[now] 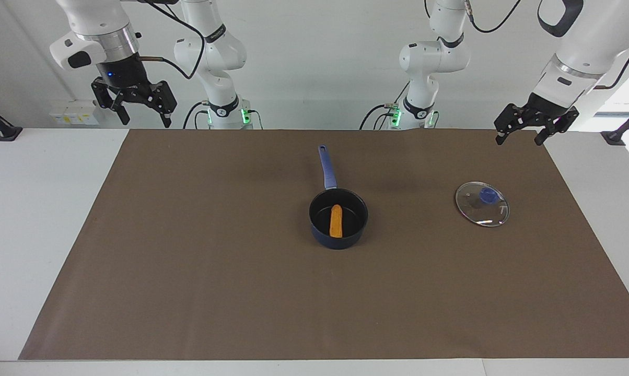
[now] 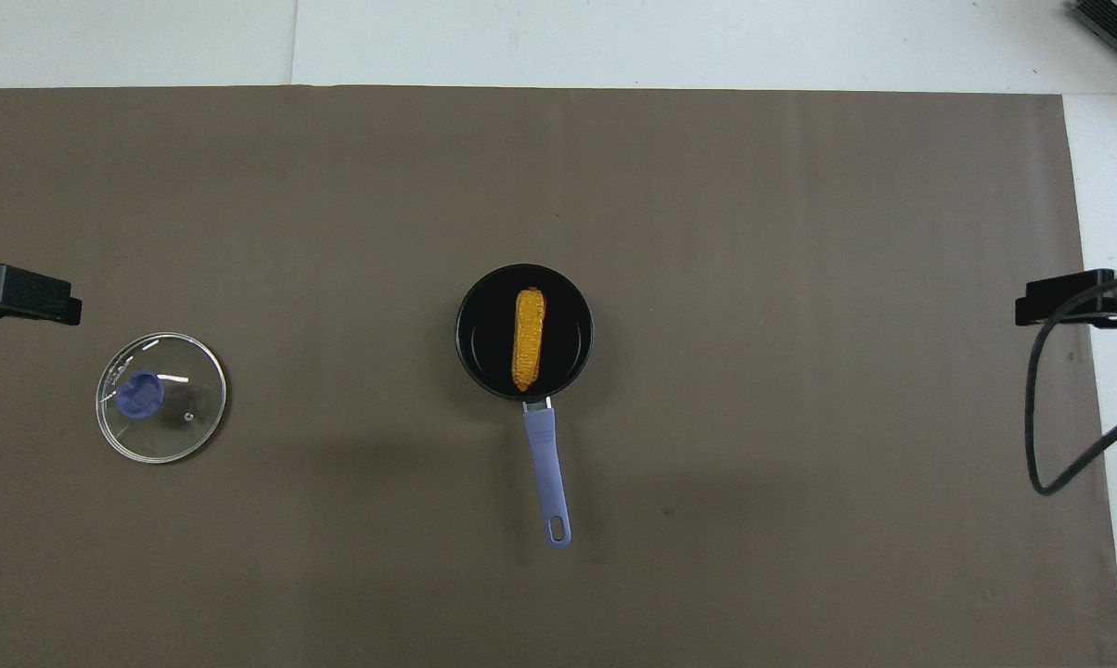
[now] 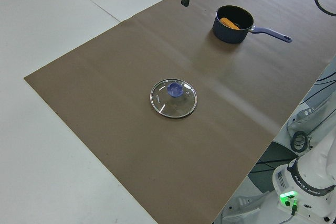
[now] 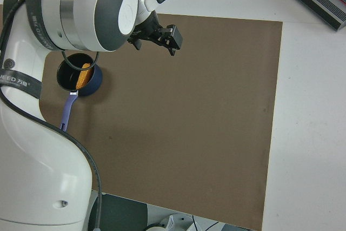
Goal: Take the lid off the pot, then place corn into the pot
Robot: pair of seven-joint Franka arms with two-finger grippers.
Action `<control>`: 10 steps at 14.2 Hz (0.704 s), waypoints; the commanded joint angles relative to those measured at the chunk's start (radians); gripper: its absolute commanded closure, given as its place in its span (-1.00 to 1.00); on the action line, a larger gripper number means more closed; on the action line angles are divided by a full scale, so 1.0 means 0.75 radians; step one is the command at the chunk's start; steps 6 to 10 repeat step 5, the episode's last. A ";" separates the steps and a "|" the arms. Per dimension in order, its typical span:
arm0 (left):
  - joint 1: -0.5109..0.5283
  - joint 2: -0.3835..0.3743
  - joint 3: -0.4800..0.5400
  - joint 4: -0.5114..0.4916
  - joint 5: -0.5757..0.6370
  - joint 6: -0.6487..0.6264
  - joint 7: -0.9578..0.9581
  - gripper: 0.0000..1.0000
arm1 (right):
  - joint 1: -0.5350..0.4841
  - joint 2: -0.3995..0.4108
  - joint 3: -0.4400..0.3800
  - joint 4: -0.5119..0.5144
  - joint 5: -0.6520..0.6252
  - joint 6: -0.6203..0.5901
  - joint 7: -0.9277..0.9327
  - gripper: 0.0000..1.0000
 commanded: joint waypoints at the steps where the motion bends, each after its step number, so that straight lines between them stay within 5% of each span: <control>1: 0.002 -0.003 0.003 0.018 0.004 -0.028 0.002 -1.00 | -0.008 -0.020 -0.003 -0.011 0.012 -0.017 -0.038 -1.00; 10: 0.002 -0.003 0.003 0.022 0.004 -0.024 0.000 -1.00 | -0.008 -0.020 -0.003 -0.011 0.012 -0.017 -0.038 -1.00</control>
